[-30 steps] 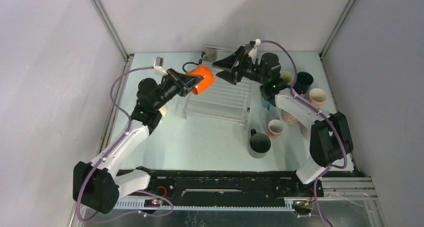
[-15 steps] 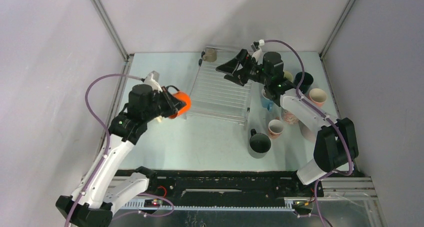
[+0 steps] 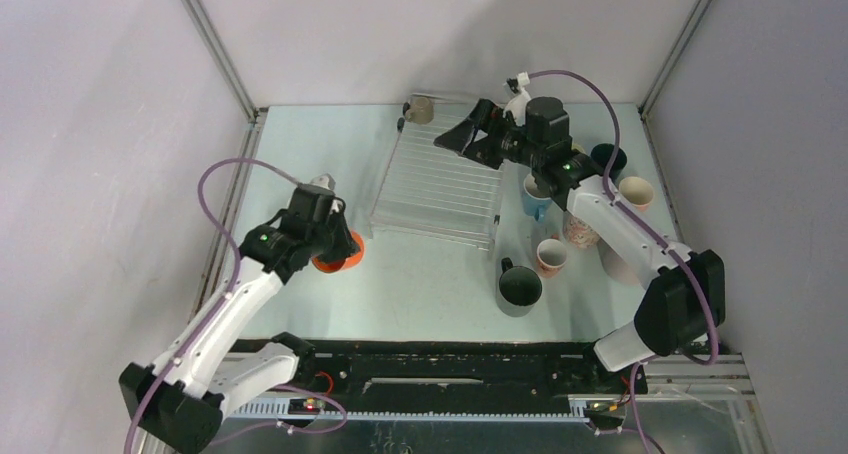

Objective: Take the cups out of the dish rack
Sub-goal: Place the cup at the center of the board.

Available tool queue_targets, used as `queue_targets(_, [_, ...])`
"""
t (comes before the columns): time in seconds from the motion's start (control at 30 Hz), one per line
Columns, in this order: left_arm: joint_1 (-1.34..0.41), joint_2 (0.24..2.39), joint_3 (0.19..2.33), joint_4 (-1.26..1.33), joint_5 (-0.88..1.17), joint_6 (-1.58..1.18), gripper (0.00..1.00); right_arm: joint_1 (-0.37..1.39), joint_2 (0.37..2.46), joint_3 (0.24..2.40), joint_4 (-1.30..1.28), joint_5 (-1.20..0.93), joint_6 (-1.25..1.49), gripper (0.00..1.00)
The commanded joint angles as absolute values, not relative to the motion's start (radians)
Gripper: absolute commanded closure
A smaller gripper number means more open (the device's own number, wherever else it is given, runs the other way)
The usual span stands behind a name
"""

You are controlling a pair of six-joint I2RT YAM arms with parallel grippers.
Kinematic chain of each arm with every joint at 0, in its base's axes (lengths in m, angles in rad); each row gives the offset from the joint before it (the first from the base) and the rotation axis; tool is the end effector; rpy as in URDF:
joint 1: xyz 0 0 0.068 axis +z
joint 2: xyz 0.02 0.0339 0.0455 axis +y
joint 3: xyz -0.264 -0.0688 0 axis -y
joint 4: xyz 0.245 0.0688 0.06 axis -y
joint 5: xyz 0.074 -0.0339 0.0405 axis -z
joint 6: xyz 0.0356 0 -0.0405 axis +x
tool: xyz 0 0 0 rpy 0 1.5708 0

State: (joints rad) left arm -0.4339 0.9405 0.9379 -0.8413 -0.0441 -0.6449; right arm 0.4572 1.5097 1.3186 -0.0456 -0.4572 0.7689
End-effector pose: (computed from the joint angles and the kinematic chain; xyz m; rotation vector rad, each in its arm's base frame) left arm 0.1661 -0.0752 0.3043 -0.2797 2.4456 -0.4343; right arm 0.3150 0.1725 0.3645 -0.0501 1.9762 1.2510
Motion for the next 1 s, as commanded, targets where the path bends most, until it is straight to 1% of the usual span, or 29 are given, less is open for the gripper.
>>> queue_targets(0.0, [-0.445, 0.999, 0.891, -0.794, -0.075, -0.607, 1.0, 0.478, 1.455, 1.363, -0.092, -0.423, 0.705, 0.0])
queue_targets(0.47, [-0.445, 1.227, 0.869, -0.727, -0.108, -0.563, 0.99, 0.515, 1.424, 1.363, -0.16, -0.418, 0.665, 0.0])
queue_targets(0.57, [-0.445, 1.268, 0.876, -0.718, -0.11, -0.556, 0.96, 0.515, 1.415, 1.364, -0.17, -0.422, 0.656, 0.0])
queue_targets(0.7, [-0.445, 1.315, 0.892, -0.718, -0.116, -0.545, 0.87, 0.514, 1.404, 1.363, -0.187, -0.426, 0.651, 0.0])
queue_targets(0.87, [-0.444, 1.345, 0.897, -0.712, -0.133, -0.531, 0.68, 0.526, 1.374, 1.363, -0.242, -0.415, 0.635, 0.0])
queue_targets(0.97, [-0.444, 1.363, 0.896, -0.704, -0.144, -0.522, 0.58, 0.54, 1.348, 1.363, -0.284, -0.407, 0.624, 0.0])
